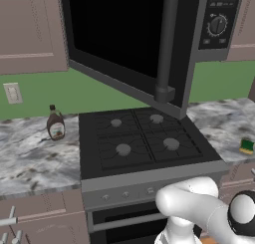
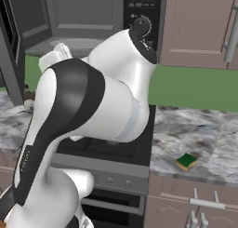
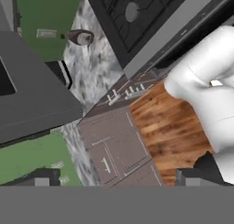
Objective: Place the sponge inside the microwave to prepare for sanitizing.
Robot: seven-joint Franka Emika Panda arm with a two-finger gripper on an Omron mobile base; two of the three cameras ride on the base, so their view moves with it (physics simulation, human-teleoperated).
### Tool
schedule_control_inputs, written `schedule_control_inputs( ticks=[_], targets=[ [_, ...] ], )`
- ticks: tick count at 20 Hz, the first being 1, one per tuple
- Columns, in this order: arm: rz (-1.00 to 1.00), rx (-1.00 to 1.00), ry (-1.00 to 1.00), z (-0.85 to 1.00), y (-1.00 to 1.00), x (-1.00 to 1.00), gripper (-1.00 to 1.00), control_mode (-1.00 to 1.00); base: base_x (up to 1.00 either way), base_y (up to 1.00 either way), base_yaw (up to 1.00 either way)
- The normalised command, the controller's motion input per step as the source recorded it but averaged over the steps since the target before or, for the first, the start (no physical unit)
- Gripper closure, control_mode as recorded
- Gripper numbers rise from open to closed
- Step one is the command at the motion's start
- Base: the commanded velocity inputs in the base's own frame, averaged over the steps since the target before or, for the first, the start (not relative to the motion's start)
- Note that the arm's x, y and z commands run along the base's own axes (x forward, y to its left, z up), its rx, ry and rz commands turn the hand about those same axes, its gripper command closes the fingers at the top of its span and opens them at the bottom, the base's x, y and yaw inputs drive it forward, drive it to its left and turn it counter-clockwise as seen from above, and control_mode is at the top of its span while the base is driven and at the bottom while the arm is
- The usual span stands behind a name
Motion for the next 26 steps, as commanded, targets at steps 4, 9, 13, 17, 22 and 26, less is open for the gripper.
schedule_control_inputs(
  ticks=[4, 9, 13, 17, 22, 26],
  targets=[
    [0.19, 0.1, -0.01, -0.29, 0.08, 0.29, -1.0, -1.0, 0.0, 0.0, 0.0],
    [0.23, 0.09, -0.01, -0.23, 0.22, 0.23, -1.0, -1.0, 0.0, 0.0, 0.0],
    [0.2, 0.26, -0.01, -0.02, 0.24, 0.26, -1.0, -1.0, 0.0, 0.0, 0.0],
    [0.21, 0.29, 0.0, 0.0, 0.3, 0.32, -1.0, -1.0, 0.0, 0.0, 0.0],
    [0.22, 0.2, -0.05, 0.01, 0.32, 0.21, -1.0, -1.0, 0.0, 0.0, 0.0],
    [0.29, 0.12, -0.07, 0.22, 0.33, 0.0, -1.0, -1.0, 0.0, 0.0, 0.0]
  ],
)
